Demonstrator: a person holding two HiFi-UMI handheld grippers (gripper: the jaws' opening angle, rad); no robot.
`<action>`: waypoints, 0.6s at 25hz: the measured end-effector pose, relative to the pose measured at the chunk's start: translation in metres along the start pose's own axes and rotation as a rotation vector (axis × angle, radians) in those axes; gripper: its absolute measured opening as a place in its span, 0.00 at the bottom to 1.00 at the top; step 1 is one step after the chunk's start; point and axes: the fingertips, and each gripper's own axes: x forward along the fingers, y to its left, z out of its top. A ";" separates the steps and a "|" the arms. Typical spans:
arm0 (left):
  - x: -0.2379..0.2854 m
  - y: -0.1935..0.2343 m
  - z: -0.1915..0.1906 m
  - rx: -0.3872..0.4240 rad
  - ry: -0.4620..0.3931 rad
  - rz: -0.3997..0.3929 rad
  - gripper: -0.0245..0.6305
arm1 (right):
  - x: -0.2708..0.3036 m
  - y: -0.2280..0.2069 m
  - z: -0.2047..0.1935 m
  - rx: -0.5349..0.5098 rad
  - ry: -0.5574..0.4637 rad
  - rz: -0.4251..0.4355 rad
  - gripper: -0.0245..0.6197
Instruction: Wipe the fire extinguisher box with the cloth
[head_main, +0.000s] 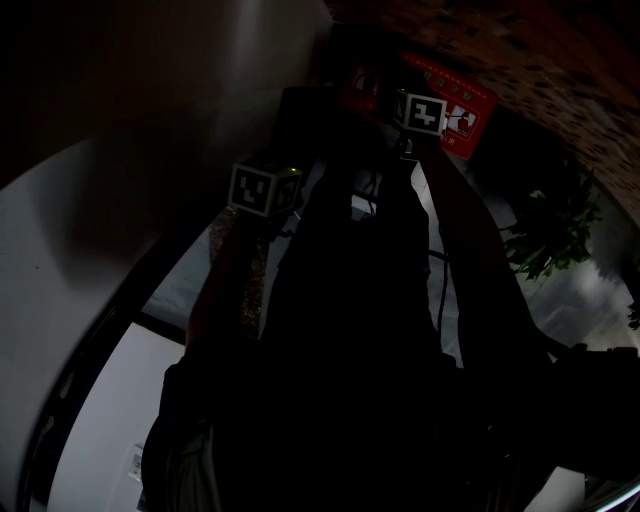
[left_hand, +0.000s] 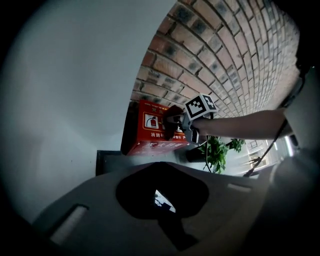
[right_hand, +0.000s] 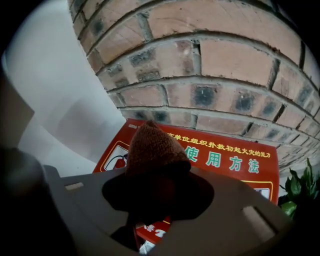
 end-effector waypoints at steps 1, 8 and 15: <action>-0.001 0.002 -0.001 -0.003 0.000 0.000 0.04 | 0.001 0.003 0.001 0.000 -0.001 0.007 0.24; -0.005 0.010 0.000 -0.006 -0.003 0.005 0.04 | 0.014 0.037 0.014 -0.033 -0.016 0.065 0.24; -0.008 0.020 -0.003 -0.029 -0.002 0.012 0.04 | 0.025 0.062 0.019 -0.081 0.006 0.107 0.24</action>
